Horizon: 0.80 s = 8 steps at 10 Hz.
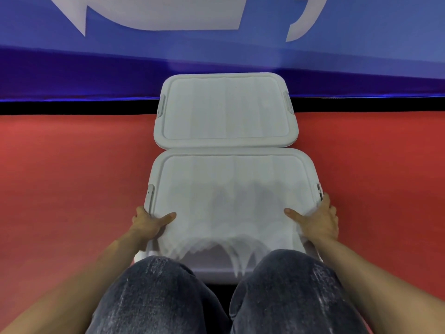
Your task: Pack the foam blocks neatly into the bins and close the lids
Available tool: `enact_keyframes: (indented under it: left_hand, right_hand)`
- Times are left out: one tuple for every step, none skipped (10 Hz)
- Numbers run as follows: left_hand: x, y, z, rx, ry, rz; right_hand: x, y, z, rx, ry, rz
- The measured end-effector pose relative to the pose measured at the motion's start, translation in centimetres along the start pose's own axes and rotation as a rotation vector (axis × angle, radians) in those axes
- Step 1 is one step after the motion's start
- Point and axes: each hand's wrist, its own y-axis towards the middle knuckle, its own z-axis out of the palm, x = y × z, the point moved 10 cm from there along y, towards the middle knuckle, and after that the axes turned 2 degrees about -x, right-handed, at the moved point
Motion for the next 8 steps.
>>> enact_keyframes:
  left_hand:
    - [0.1,0.2,0.0,0.023,-0.033,-0.01]
    - [-0.5,-0.6,0.2,0.046,-0.061,-0.003]
    - [-0.9,-1.6,0.1,0.046,-0.078,0.013]
    - [-0.8,-2.3,-0.8,0.027,-0.117,0.025]
    - [0.1,-1.9,-1.7,-0.005,-0.107,0.008]
    - [0.1,-2.0,-2.0,0.004,-0.064,0.001]
    - [-0.2,-1.8,-3.0,-0.032,0.032,0.019]
    - [-3.2,-2.6,-5.2,-0.132,0.174,0.153]
  right_hand:
    - [0.6,-0.2,0.3,-0.019,-0.026,-0.075]
    - [0.6,-0.2,0.4,-0.007,-0.025,-0.087]
    - [0.7,-0.3,0.2,0.006,-0.024,-0.093]
    - [1.8,-0.7,0.6,0.009,-0.033,-0.136]
    - [2.5,-0.9,1.6,0.023,-0.037,-0.144]
    - [2.5,-0.7,1.8,0.059,-0.077,-0.119]
    - [2.4,-0.5,1.9,0.111,-0.169,-0.072]
    - [5.4,-1.2,0.5,0.055,-0.21,-0.169]
